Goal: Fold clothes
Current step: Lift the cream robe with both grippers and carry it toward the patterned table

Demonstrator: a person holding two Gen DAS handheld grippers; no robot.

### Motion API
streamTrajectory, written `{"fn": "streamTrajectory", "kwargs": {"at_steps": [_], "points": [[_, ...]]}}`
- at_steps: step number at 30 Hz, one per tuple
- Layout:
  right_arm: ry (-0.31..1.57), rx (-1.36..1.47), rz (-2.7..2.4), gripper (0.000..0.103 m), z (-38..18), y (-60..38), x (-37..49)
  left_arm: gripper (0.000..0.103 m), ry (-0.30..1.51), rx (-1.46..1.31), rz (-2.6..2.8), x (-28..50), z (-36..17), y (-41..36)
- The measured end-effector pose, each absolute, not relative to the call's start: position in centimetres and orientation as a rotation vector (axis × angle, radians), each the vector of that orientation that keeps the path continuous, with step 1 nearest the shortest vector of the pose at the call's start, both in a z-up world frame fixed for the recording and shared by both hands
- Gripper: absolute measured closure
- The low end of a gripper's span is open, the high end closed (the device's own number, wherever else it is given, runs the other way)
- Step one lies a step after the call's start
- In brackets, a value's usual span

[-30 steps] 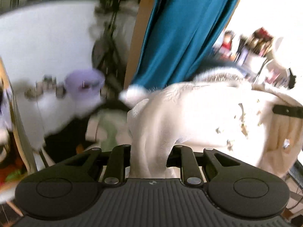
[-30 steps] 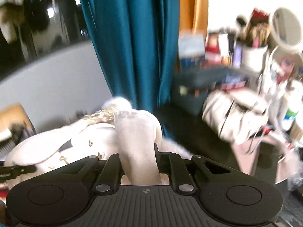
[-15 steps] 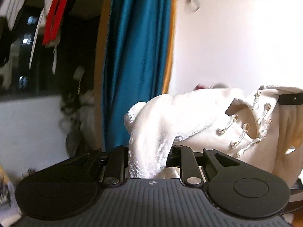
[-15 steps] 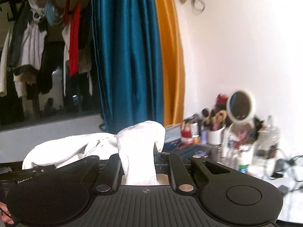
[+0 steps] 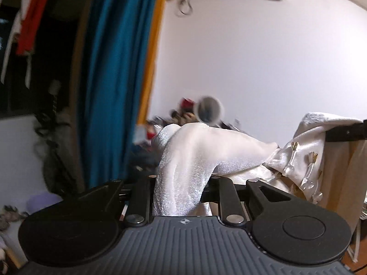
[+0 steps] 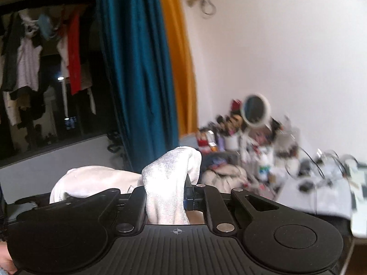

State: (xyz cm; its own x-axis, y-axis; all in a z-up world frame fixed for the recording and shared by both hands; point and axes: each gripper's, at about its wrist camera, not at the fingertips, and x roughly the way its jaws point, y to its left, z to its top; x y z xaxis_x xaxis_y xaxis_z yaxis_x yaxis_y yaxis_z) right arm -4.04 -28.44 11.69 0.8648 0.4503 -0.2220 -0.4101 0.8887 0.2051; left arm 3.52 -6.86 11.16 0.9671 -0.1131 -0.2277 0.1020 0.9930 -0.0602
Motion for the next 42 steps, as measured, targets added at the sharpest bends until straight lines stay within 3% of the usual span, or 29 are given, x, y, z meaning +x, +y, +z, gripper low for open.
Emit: {"fn": "streamTrajectory", "kwargs": {"at_steps": [8,26,34,42], "points": [[0.369,0.285,0.308,0.094,7.1,-38.7,-11.2,0.083,0.284,0.013,-0.228,5.8,8.6,-15.8],[0.153,0.372,0.006,0.094,8.7,-73.5,-18.2,0.083,0.167,0.027,-0.516,13.3,13.0,-49.2],[0.063,0.390,-0.171,0.094,12.1,-84.8,-14.7,0.083,0.109,-0.052,-0.681,16.6,15.5,-60.4],[-0.023,0.357,-0.304,0.094,15.4,-92.9,-5.7,0.083,0.038,-0.102,-0.826,24.1,17.1,-67.8]]}}
